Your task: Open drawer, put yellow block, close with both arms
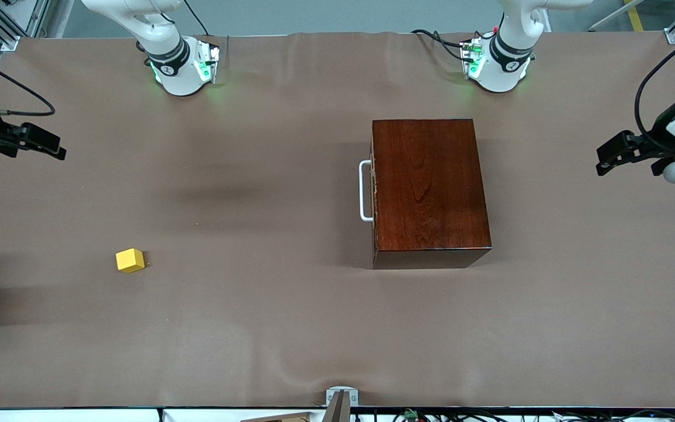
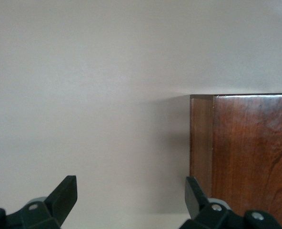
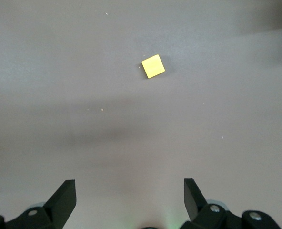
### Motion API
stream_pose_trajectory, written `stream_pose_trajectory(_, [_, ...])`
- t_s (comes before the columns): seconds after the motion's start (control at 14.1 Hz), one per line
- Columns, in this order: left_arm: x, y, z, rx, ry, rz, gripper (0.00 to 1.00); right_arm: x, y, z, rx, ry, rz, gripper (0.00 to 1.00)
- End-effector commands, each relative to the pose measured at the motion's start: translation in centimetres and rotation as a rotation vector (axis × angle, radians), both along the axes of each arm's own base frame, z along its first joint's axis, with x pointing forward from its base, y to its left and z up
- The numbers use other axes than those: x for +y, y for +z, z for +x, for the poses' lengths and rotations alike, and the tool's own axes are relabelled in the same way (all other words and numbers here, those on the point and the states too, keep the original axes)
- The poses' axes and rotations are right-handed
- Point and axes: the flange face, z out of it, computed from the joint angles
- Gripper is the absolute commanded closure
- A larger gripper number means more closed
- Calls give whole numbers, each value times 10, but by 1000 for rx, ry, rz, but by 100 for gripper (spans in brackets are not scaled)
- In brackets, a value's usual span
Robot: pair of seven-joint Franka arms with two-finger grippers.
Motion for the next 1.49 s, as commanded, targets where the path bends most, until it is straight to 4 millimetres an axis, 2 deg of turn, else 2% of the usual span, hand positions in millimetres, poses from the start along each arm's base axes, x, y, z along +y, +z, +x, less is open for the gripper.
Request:
stream_pose_trajectory(0.0, [-25,-5,11,0,4,-21,0,1,-16,1,-4,8,-5,0])
stream_pose_trajectory(0.14, [-75,-18,13,23,-54,-26,0,1,-24,3,-9,8,-6,0])
stream_pose_trajectory(0.21, [-114,-15,7,19,-65,-34,0,1,-29,4,-12,7,-6,0])
stream_pose_trajectory(0.43, [-214,-24,-16,40,-40,-51,0,2,-36,4,-15,10,-6,0])
stream_pose_trajectory(0.64, [-320,-45,-44,65,-81,-55,0,3,-35,5,-18,12,-6,0])
stream_pose_trajectory(0.71, [-347,-49,-54,69,-51,-60,0,4,-35,5,-17,13,-6,0])
stream_pose_trajectory(0.85, [-386,-67,-68,91,-23,-57,0,3,-36,3,-6,12,-5,0])
stream_pose_trajectory(1.0, [-417,-83,-79,99,-50,-51,0,-2,-34,4,-18,3,-6,0])
stream_pose_trajectory(1.28, [-479,-141,-100,105,9,-52,0,-8,-32,7,-42,-10,-11,0])
stream_pose_trajectory(1.42, [-492,-170,-103,114,2,-18,0,-19,-30,6,-45,-28,-11,0])
